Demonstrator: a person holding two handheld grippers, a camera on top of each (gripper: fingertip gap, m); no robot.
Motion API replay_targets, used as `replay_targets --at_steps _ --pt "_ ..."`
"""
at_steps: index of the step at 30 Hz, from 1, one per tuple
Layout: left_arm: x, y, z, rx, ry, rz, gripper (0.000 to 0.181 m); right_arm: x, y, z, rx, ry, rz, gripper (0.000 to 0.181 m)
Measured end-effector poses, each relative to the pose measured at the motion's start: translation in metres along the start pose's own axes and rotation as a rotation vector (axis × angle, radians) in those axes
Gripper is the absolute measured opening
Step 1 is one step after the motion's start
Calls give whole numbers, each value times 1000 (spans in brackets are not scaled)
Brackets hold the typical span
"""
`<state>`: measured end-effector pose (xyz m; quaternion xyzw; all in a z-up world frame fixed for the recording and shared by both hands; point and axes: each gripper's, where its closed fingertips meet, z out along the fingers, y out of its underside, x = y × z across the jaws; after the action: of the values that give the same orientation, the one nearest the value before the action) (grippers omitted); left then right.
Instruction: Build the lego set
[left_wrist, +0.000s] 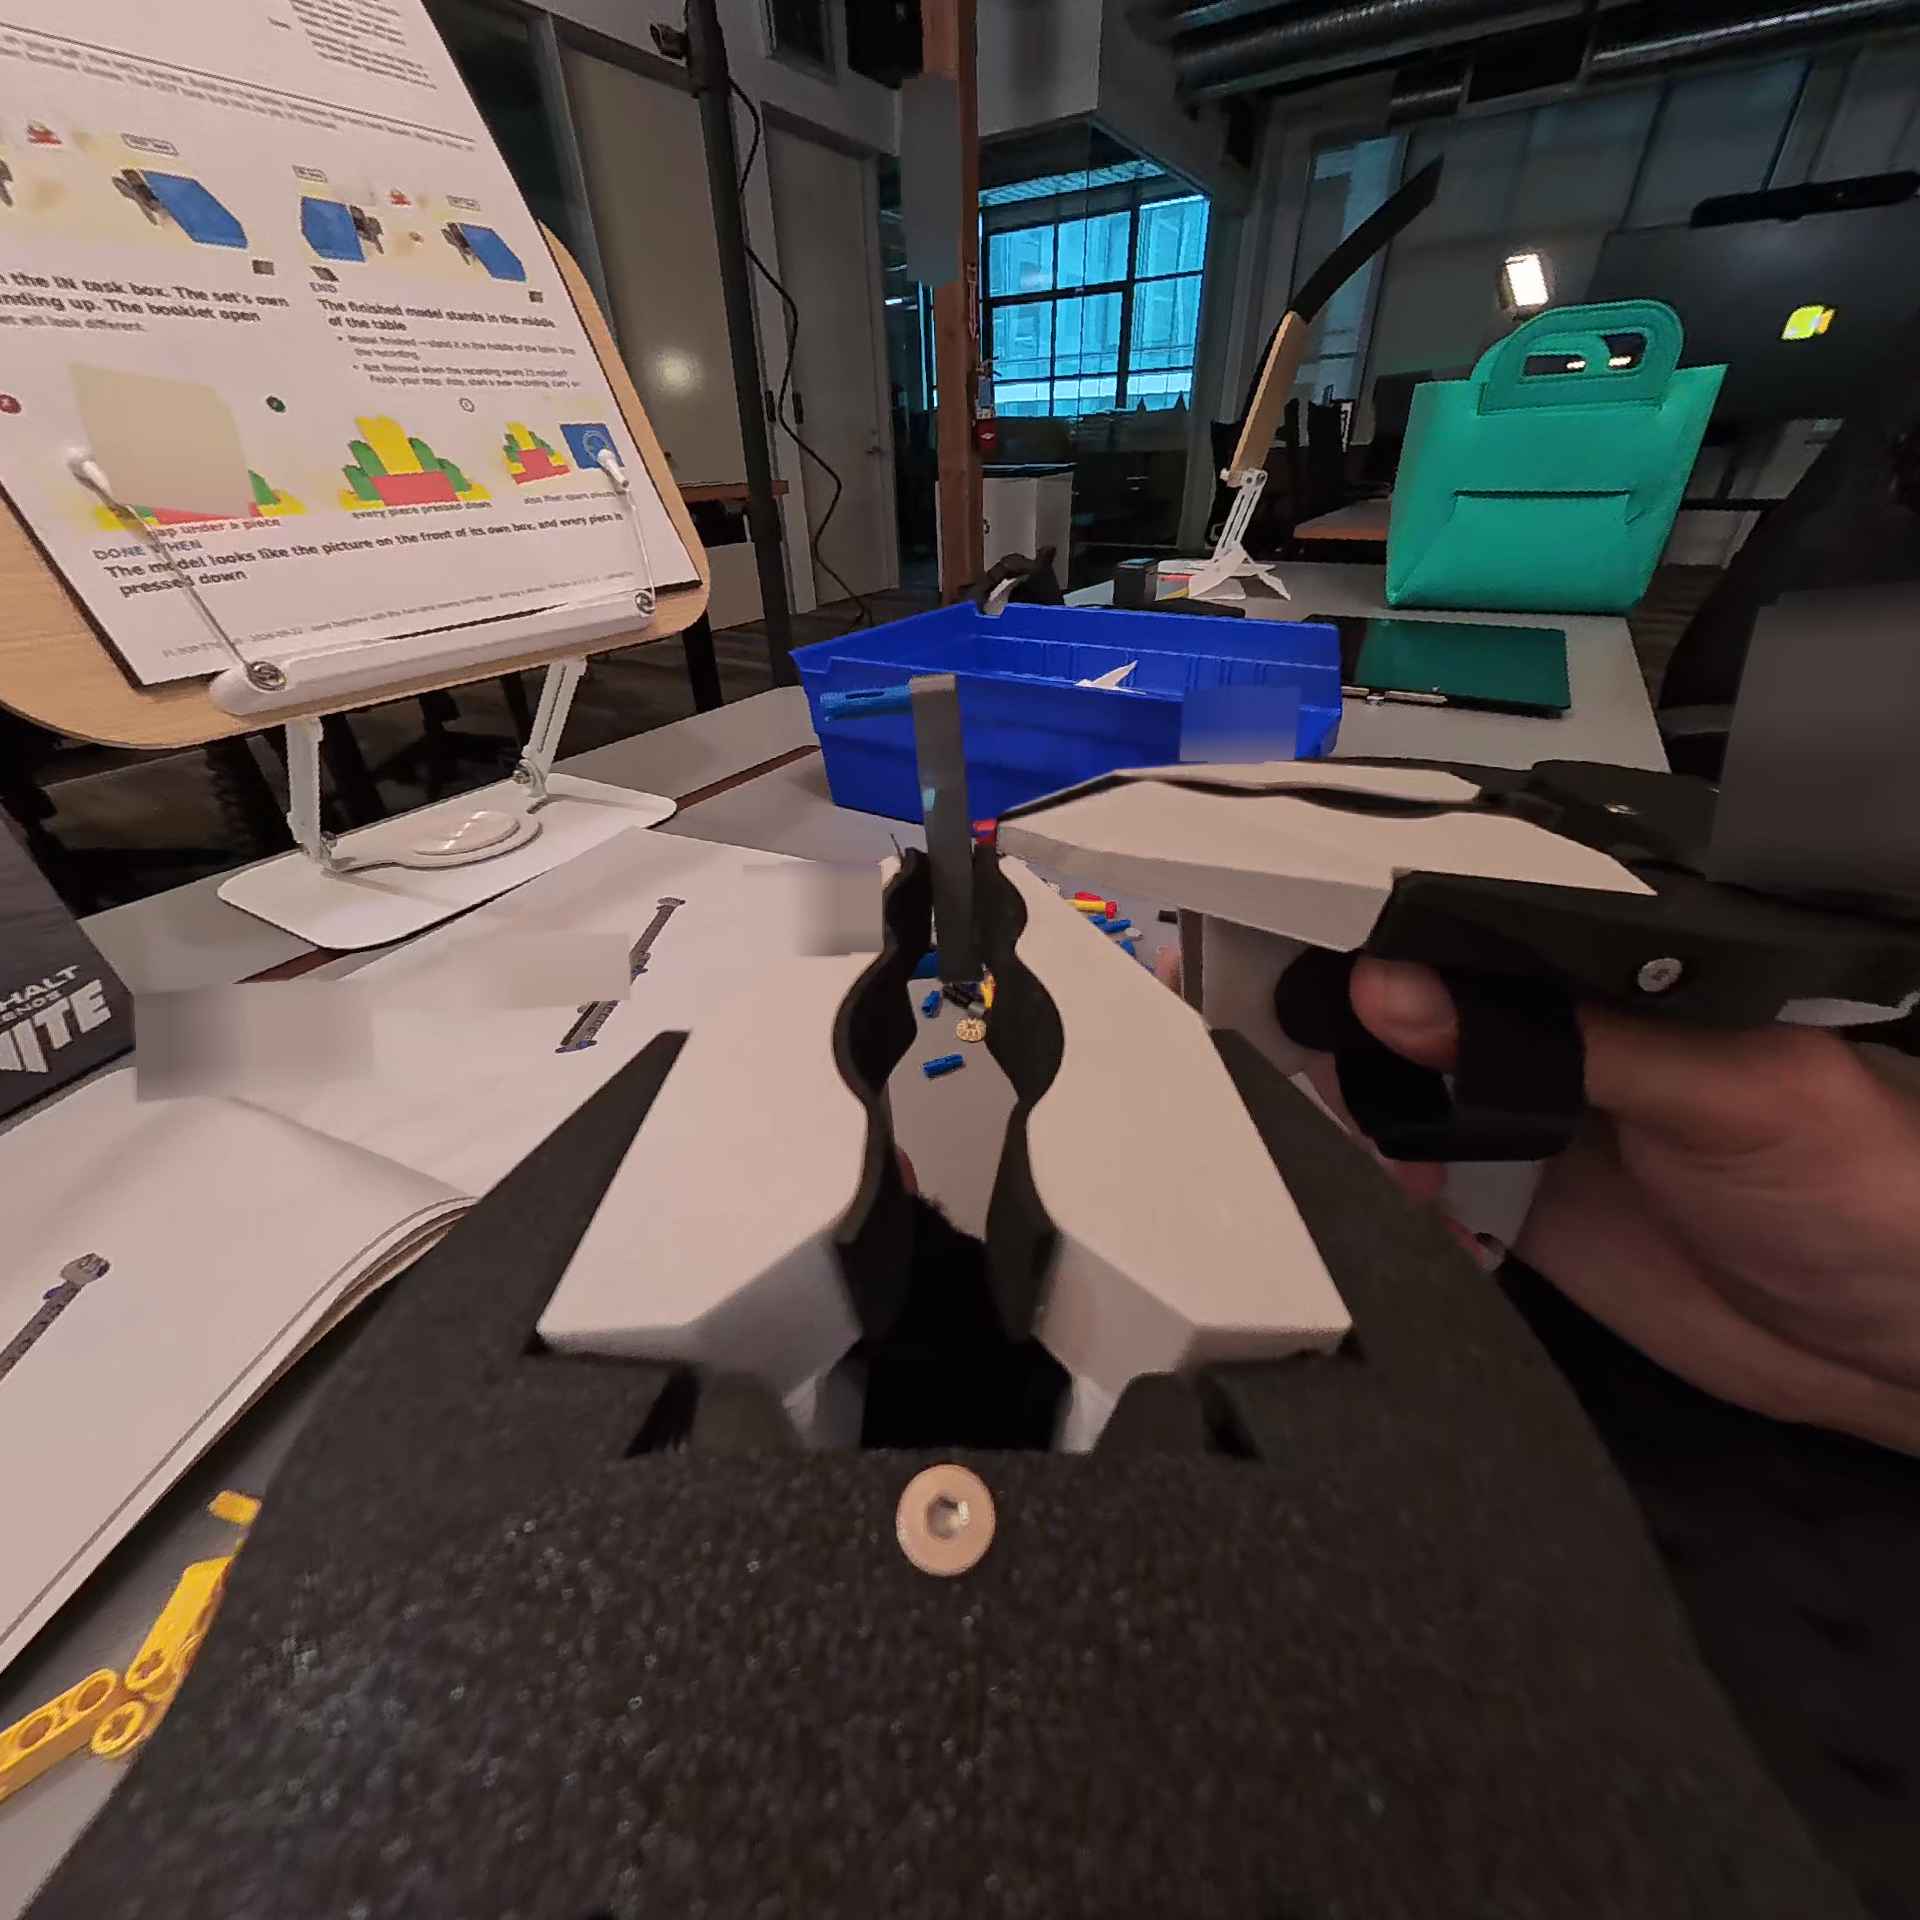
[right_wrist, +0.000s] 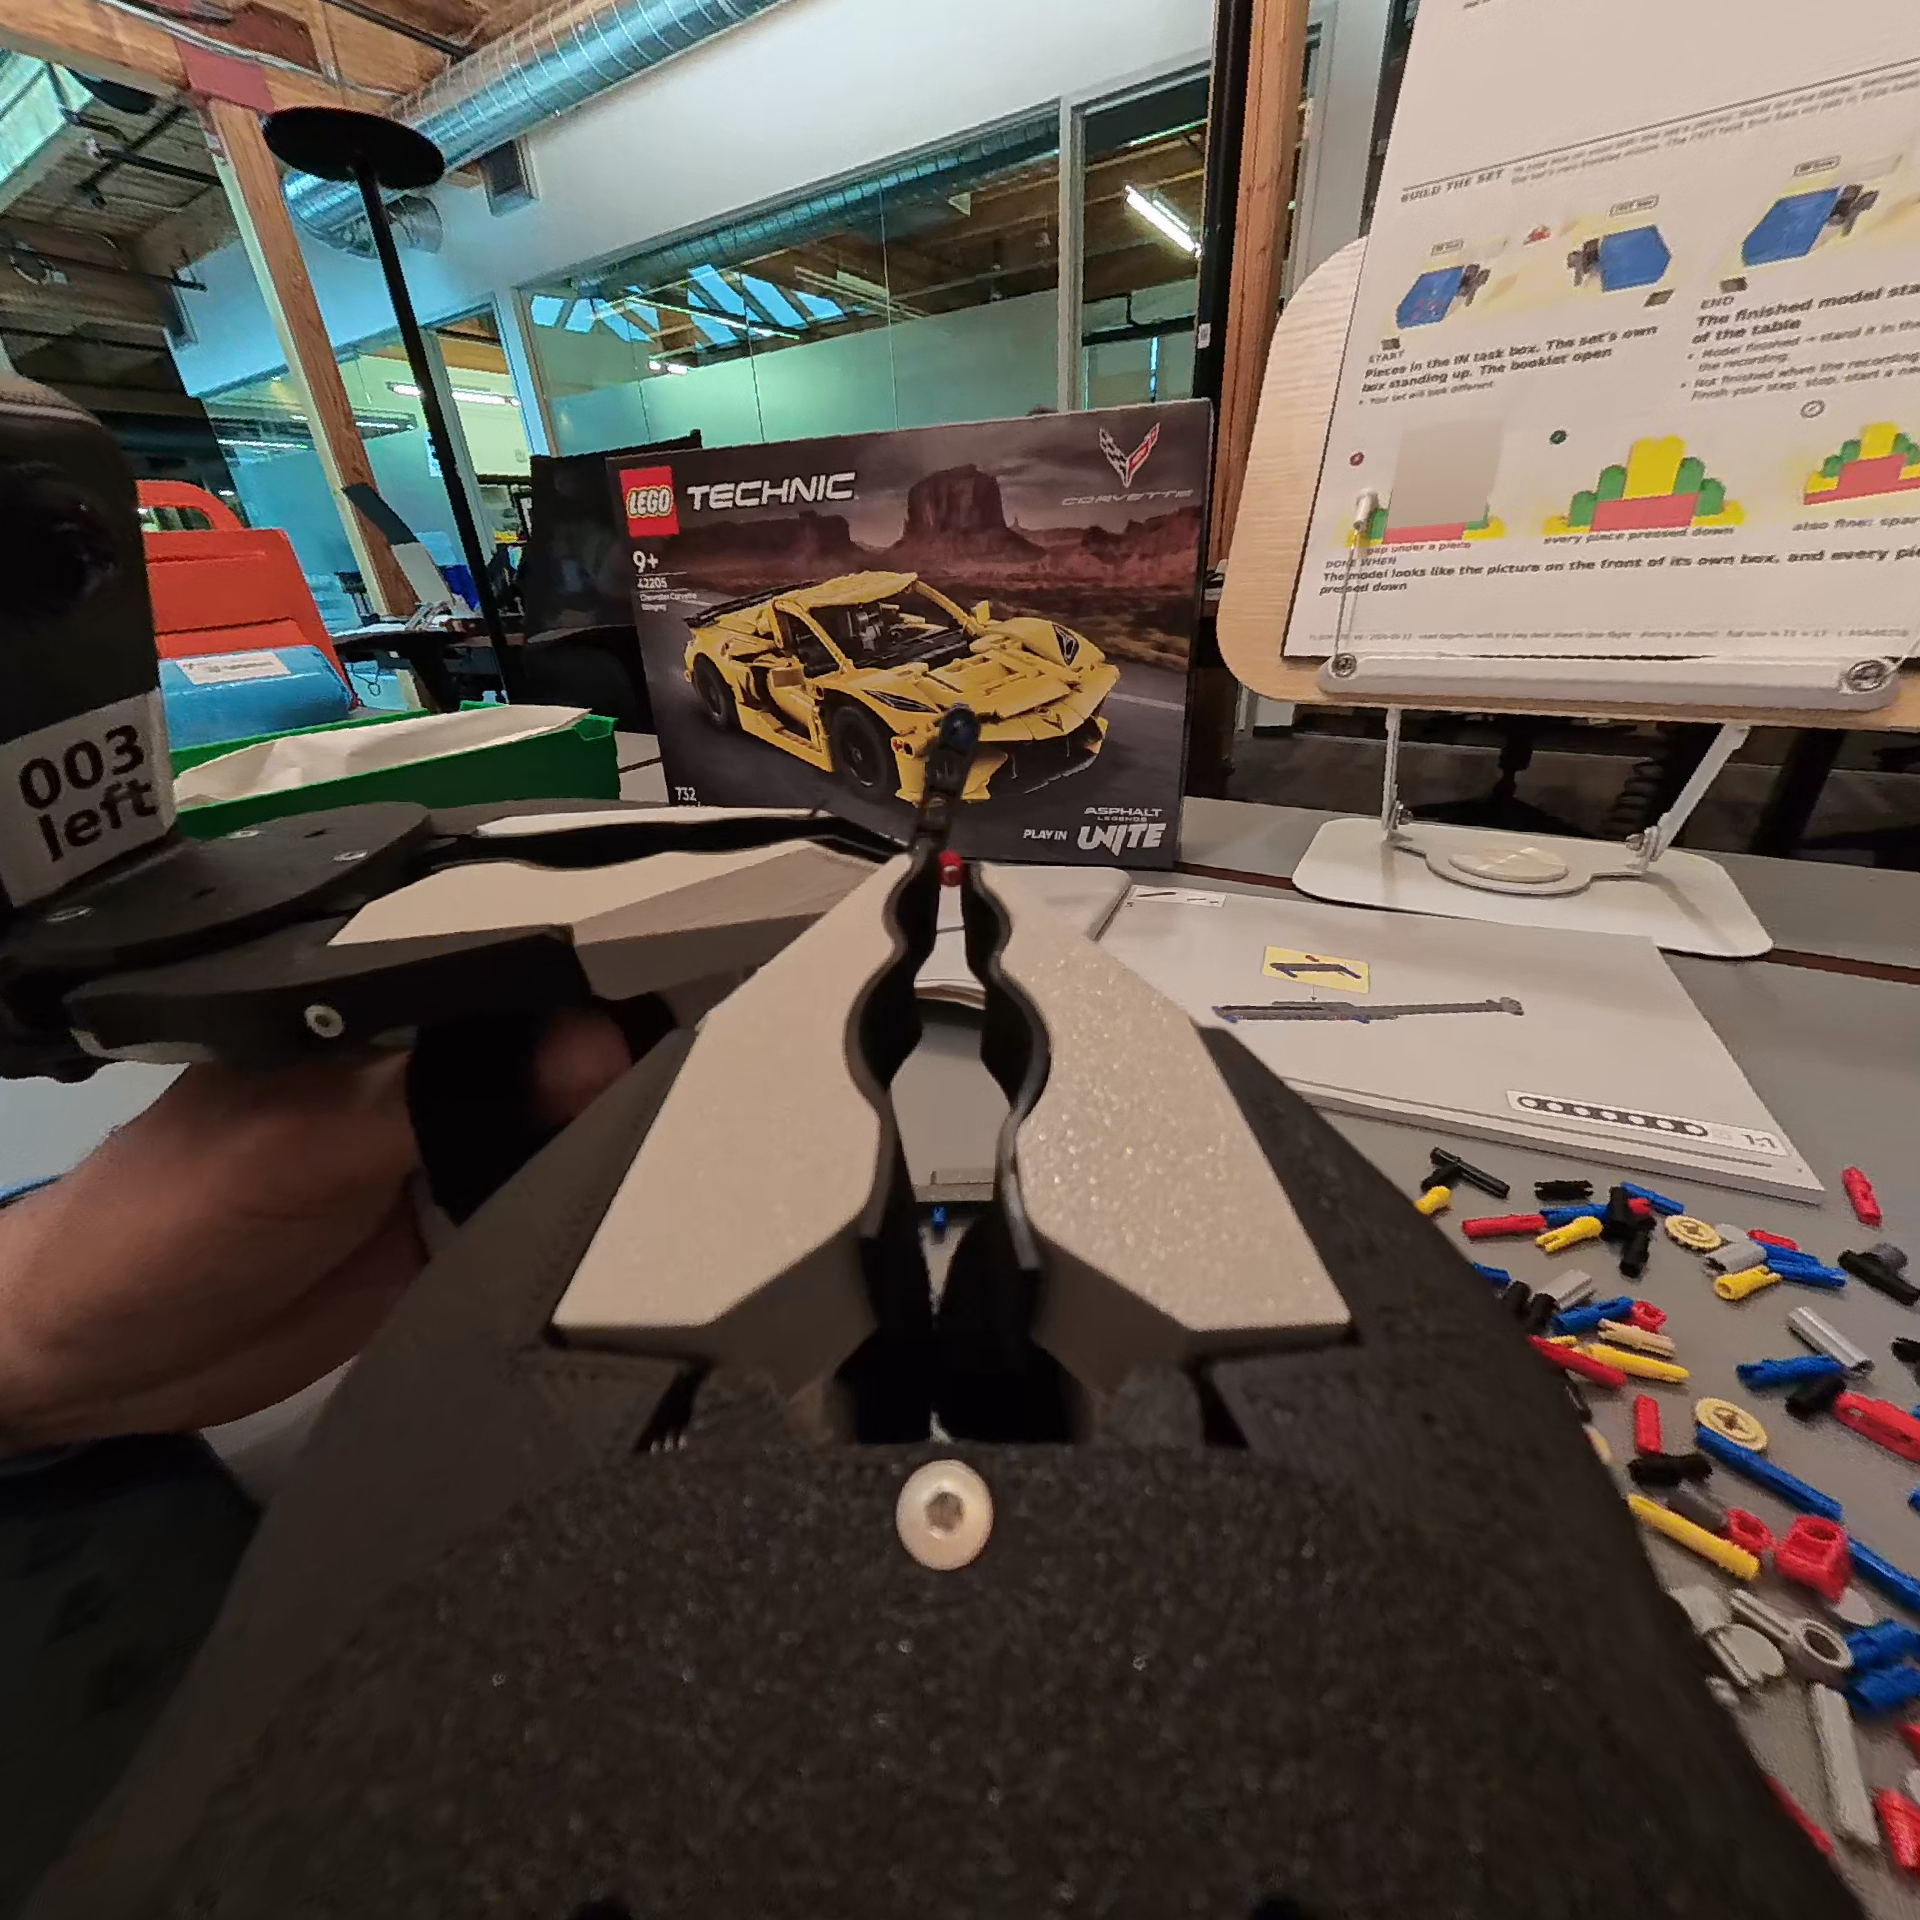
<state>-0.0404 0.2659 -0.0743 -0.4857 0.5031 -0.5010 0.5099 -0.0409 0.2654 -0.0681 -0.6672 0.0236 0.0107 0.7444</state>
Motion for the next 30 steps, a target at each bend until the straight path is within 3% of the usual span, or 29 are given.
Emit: replay_targets --at_steps 14,18,25,30 --pt "2 1 0 -4 -8 25 7 -4 -2 0 13 -14 -4 4" --pt "2 1 -2 -5 -44 113 6 -6 -2 -1 10 -29 7 4" --pt "3 -2 -4 21 -25 84 6 -8 -2 -1 28 -77 115 3" --pt "5 -4 -3 13 -62 233 6 -8 -4 -3 45 -103 163 4"
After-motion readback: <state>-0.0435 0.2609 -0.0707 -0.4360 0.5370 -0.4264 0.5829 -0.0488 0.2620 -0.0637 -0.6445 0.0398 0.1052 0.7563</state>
